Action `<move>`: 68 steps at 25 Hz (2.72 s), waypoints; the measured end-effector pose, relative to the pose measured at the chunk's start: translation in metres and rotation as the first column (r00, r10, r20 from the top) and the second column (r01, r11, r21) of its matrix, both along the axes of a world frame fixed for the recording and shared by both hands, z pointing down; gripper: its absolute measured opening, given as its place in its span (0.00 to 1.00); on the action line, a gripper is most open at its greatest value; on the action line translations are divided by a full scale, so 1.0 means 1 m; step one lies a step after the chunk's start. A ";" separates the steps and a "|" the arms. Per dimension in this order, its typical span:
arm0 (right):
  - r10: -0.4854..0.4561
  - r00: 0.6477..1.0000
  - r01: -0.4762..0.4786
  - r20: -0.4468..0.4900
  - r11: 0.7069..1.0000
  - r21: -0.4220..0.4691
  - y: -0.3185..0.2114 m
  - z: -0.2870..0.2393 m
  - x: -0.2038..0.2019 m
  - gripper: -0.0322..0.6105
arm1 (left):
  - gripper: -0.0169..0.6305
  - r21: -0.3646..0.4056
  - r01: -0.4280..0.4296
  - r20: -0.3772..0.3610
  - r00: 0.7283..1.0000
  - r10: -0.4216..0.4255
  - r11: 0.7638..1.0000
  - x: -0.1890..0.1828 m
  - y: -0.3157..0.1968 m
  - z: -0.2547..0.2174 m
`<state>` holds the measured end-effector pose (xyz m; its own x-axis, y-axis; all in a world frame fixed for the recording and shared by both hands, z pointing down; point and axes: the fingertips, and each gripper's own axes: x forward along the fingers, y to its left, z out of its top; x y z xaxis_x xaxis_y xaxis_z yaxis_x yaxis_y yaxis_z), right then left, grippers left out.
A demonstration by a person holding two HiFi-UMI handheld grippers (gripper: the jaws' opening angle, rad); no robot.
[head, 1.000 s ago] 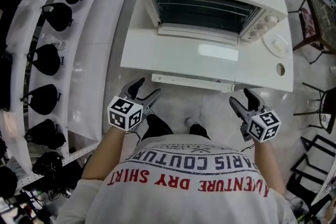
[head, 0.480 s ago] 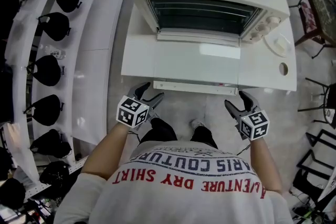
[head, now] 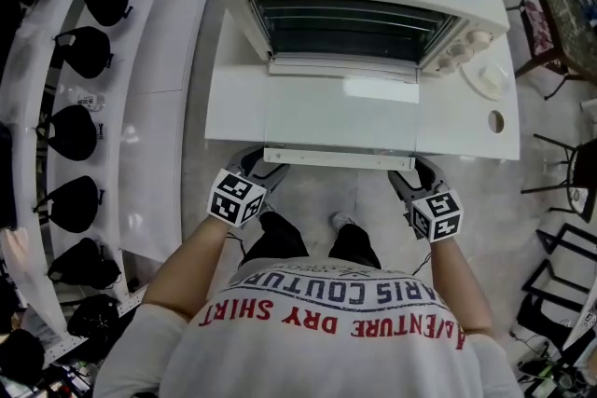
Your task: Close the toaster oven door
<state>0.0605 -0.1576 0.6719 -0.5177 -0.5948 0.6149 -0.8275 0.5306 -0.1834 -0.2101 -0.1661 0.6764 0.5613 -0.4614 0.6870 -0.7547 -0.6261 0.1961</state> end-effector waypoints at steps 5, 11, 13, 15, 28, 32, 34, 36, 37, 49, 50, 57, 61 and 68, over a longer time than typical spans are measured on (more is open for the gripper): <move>-0.023 1.000 0.023 -0.017 1.000 0.011 0.001 -0.003 -0.004 0.38 | 0.41 0.025 -0.012 0.000 1.000 0.012 1.000 0.004 -0.002 -0.005; -0.043 0.999 0.043 -0.019 0.999 0.012 0.001 -0.004 -0.007 0.33 | 0.34 0.033 -0.020 -0.002 1.000 0.020 0.999 0.007 -0.001 -0.007; -0.048 0.999 0.049 -0.016 0.999 0.007 0.002 -0.005 -0.008 0.33 | 0.32 0.032 -0.016 -0.005 1.000 0.016 0.999 0.008 0.000 -0.008; -0.053 0.998 0.053 -0.016 0.999 0.005 0.003 -0.006 -0.008 0.32 | 0.32 0.030 -0.013 -0.007 1.000 0.014 0.999 0.007 0.000 -0.009; -0.079 0.996 0.079 0.049 0.997 0.005 0.004 -0.026 -0.006 0.27 | 0.29 0.049 0.054 -0.013 0.998 -0.053 0.997 0.007 -0.001 -0.029; -0.075 0.993 0.075 0.092 0.997 0.009 0.005 -0.037 -0.006 0.25 | 0.28 0.055 0.079 -0.033 0.996 -0.077 0.995 0.007 -0.001 -0.039; -0.080 0.992 0.079 0.101 0.997 0.017 0.005 -0.044 -0.007 0.25 | 0.27 0.054 0.093 -0.050 0.995 -0.090 0.994 0.007 -0.001 -0.046; -0.083 0.991 0.081 0.108 0.996 0.025 0.005 -0.050 -0.008 0.25 | 0.27 0.057 0.101 -0.060 0.993 -0.098 0.993 0.007 0.000 -0.053; -0.084 0.991 0.081 0.109 0.996 0.029 0.005 -0.053 -0.007 0.24 | 0.27 0.061 0.106 -0.062 0.993 -0.102 0.993 0.007 0.001 -0.056; -0.088 0.987 0.076 0.136 0.993 0.087 0.003 -0.090 -0.007 0.22 | 0.24 0.121 0.167 -0.079 0.984 -0.159 0.978 0.005 0.001 -0.095; -0.094 0.987 0.082 0.133 0.993 0.088 0.003 -0.093 -0.007 0.22 | 0.24 0.124 0.173 -0.079 0.983 -0.164 0.977 0.005 0.001 -0.098; -0.105 0.984 0.092 0.142 0.991 0.093 -0.001 -0.110 -0.009 0.23 | 0.23 0.153 0.211 -0.096 0.975 -0.198 0.965 0.003 -0.002 -0.116; -0.113 0.986 0.098 0.126 0.988 0.121 -0.004 -0.123 -0.008 0.24 | 0.23 0.179 0.230 -0.100 0.971 -0.215 0.956 0.004 -0.004 -0.130; -0.111 0.984 0.089 0.138 0.983 0.159 -0.011 -0.147 -0.007 0.24 | 0.22 0.211 0.263 -0.113 0.963 -0.244 0.941 0.003 -0.010 -0.153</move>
<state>0.0533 -0.1690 0.5253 -0.6564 -0.6164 0.4349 -0.7394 0.6401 -0.2088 -0.2068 -0.1766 0.5239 0.4568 -0.7317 0.5058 -0.8810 -0.4509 0.1434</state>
